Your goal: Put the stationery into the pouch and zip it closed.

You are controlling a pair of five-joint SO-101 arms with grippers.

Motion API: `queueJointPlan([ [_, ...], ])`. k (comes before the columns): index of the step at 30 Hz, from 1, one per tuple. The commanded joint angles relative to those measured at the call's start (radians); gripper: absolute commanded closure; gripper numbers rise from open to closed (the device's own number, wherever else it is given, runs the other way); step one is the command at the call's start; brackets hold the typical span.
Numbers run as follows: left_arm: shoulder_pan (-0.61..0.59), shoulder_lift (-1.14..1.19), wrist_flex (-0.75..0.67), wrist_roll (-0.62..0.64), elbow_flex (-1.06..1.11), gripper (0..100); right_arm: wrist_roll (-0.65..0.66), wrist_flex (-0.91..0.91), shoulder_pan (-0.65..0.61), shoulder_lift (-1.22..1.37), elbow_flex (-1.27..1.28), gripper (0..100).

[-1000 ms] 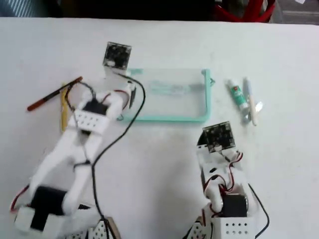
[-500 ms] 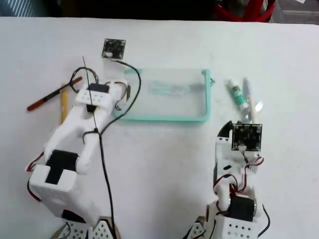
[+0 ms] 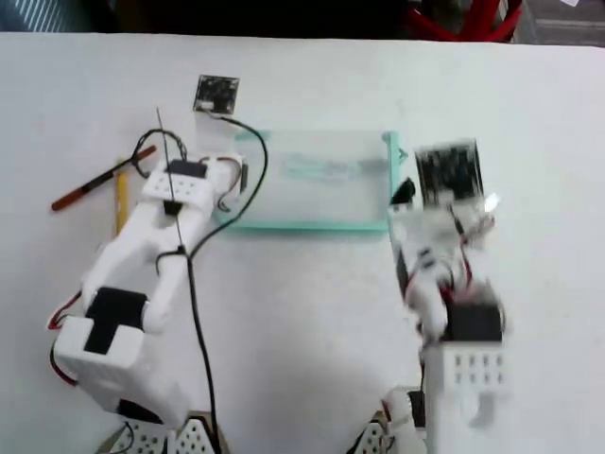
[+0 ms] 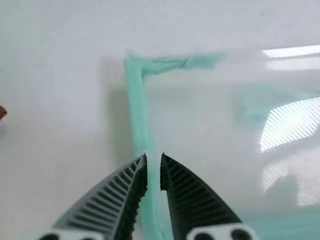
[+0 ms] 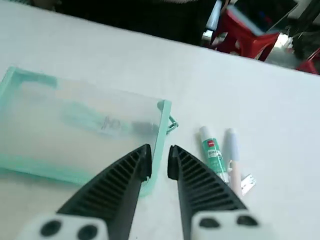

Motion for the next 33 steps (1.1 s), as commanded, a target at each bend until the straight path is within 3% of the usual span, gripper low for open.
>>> queueJointPlan([
  [1,-0.008,-0.084,-0.012,0.006,0.005,93,-0.011,0.028,0.021,0.443,-0.262,92.8],
  [6,-0.008,-0.084,-0.037,0.006,0.005,93,-0.209,0.038,0.085,0.881,-0.549,92.8],
  [10,-0.005,-0.084,-0.037,0.008,0.005,93,-0.213,0.044,0.101,1.17,-0.786,92.8],
  [15,0.001,-0.082,-0.037,0.008,0.005,93,-0.219,0.254,0.093,1.408,-1.097,87.8],
  [19,0.008,-0.081,-0.069,0.008,0.005,93,-0.212,0.387,0.091,1.491,-1.306,75.8],
  [28,0.01,-0.081,-0.107,0.006,0.018,93,-0.209,0.489,0.035,1.508,-1.461,75.8],
  [33,0.004,-0.081,-0.161,0.008,0.043,93,-0.209,0.487,-0.033,1.509,-1.456,67.6],
])
